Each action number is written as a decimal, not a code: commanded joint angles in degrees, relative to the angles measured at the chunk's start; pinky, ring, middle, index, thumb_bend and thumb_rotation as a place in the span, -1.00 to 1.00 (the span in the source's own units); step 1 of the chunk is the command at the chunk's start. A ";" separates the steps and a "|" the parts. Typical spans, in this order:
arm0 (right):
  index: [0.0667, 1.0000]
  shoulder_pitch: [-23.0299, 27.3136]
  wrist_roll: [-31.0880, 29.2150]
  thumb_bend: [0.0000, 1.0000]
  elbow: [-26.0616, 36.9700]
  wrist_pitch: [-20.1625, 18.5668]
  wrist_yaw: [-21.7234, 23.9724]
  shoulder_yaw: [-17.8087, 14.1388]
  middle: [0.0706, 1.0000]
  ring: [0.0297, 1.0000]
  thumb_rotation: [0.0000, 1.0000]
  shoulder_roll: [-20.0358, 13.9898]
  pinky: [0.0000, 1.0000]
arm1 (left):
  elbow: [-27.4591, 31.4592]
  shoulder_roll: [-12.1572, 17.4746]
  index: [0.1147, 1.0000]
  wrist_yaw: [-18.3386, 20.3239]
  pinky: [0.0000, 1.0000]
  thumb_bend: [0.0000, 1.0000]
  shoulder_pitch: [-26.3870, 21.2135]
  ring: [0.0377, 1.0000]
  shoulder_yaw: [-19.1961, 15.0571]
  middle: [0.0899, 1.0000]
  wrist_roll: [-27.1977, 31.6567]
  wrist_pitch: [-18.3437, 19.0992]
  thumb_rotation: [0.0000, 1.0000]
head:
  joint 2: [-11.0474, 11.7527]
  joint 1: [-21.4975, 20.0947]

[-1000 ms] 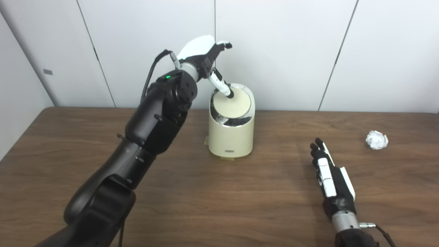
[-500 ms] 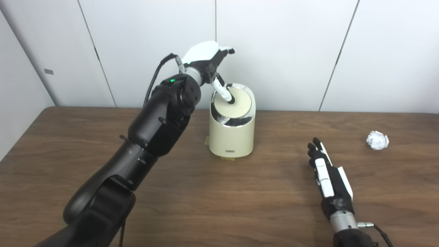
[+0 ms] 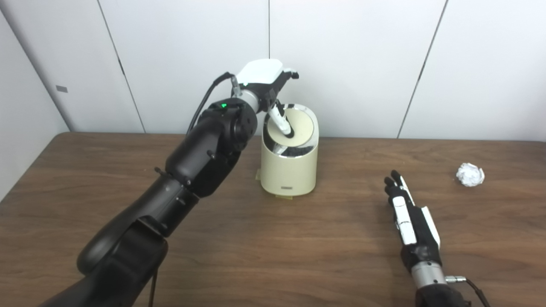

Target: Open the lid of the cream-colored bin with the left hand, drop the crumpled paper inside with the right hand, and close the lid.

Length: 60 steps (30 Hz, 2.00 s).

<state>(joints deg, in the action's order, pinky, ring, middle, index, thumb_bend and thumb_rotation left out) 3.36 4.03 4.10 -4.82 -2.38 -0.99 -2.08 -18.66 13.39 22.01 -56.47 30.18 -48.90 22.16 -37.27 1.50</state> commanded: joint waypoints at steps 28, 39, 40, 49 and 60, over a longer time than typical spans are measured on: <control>0.97 2.96 -0.44 0.01 1.66 1.38 -0.17 -0.36 0.93 0.94 0.94 0.57 1.00 | -1.24 -0.45 0.84 1.71 0.65 1.00 -2.45 0.81 -3.61 0.84 0.62 -2.07 -0.89 | 0.29 0.59; 0.97 2.76 -2.24 -0.01 0.76 1.83 0.22 -1.17 0.92 0.92 0.92 0.16 0.98 | 6.70 1.66 0.83 6.93 0.56 0.70 -4.80 0.76 -16.96 0.82 14.05 4.62 -1.00 | 0.94 1.20; 0.97 2.69 -2.33 -0.02 0.87 1.65 0.21 -1.20 0.92 0.92 0.91 0.22 0.98 | 6.94 1.56 0.82 7.07 0.63 0.68 -4.46 0.78 -18.18 0.81 15.20 4.71 -1.00 | 0.94 1.20; 0.98 2.00 -2.54 -0.03 1.56 1.56 0.38 -0.94 0.92 0.92 0.89 0.28 0.99 | 14.43 3.04 0.76 7.32 0.67 0.51 6.37 0.74 -26.60 0.74 21.54 4.75 -0.98 | 0.35 1.19; 0.94 1.22 -2.63 -0.06 4.08 -0.27 1.04 -0.78 0.91 0.90 0.88 -0.36 0.93 | 25.95 -3.01 0.75 -9.97 0.52 -0.25 33.53 0.67 -29.28 0.72 28.87 -7.73 -0.39 | 1.25 0.99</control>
<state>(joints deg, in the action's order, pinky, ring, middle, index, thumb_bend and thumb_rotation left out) 3.07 1.49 5.92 -5.87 -1.73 -1.76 -2.16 3.80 11.69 14.66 -20.62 1.34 -21.78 16.83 -35.95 2.46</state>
